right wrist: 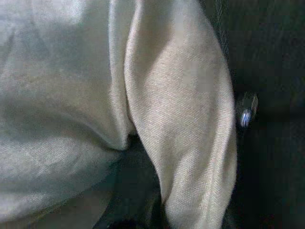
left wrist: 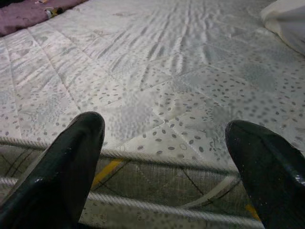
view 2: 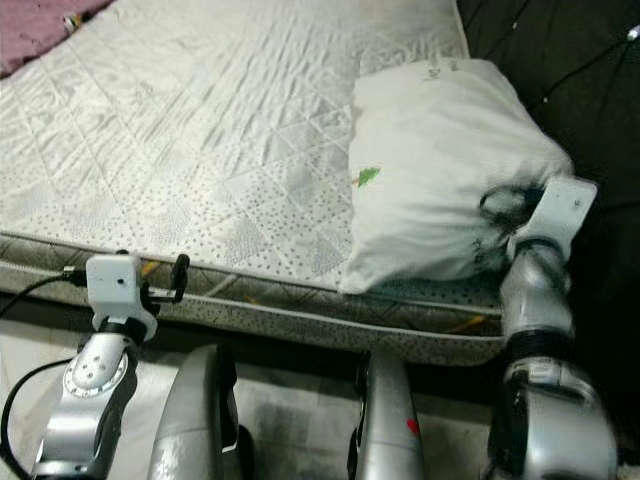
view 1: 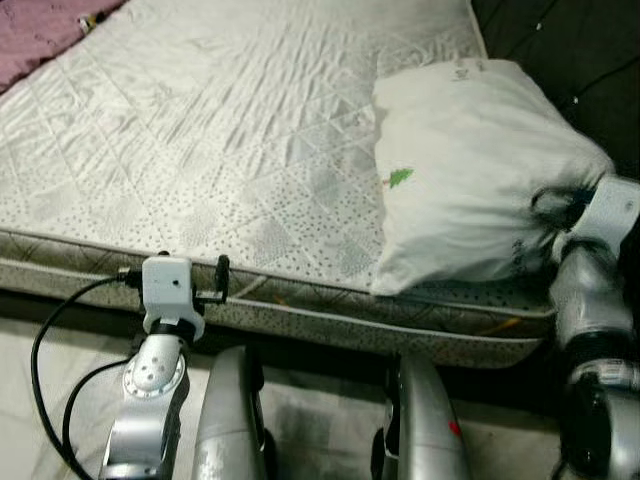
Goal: Clean up the room
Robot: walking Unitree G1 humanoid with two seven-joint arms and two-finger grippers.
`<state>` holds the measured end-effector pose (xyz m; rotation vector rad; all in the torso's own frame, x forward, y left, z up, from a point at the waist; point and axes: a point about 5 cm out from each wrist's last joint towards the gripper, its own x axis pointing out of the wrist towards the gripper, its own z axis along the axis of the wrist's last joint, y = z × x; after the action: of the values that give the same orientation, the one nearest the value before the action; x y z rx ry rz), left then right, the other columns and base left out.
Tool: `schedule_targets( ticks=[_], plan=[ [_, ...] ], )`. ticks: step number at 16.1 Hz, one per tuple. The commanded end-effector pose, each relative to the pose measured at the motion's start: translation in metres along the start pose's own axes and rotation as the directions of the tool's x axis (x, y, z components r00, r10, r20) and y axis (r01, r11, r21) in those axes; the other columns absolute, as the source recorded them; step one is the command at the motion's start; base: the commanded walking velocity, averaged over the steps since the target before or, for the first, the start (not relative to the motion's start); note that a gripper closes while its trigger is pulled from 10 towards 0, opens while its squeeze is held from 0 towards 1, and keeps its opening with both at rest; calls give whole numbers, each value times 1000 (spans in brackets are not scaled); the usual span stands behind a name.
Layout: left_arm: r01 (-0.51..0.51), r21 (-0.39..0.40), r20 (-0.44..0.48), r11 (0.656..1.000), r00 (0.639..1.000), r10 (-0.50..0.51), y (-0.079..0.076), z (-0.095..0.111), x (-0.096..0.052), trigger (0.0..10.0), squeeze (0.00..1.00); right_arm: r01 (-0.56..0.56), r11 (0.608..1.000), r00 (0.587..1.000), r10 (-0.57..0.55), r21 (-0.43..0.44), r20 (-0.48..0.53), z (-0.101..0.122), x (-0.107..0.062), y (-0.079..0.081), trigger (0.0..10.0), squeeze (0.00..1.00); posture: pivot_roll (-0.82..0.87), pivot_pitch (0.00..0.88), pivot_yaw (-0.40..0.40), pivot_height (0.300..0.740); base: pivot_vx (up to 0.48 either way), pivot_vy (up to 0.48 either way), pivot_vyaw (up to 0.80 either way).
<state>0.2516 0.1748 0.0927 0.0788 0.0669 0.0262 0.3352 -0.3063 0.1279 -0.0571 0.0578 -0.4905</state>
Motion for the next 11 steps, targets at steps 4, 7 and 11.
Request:
schedule_targets(
  ticks=[4,7,11],
  plan=[
    [44,21,-23,999,999,-44,-5,-4,-6,10000,0,-116,992,993,117,-39,20,-32,-46,18,0,0,45,96,-6,533,0,0,0],
    [34,29,-25,999,999,-33,0,-3,-4,10000,0,-237,967,970,241,-92,37,-43,-88,35,0,0,48,113,-10,533,0,0,0],
    [40,36,-39,999,998,-39,-1,-5,-11,10000,0,-369,928,929,371,-49,17,-39,-94,68,0,0,68,128,-13,533,0,0,0]
  ],
)
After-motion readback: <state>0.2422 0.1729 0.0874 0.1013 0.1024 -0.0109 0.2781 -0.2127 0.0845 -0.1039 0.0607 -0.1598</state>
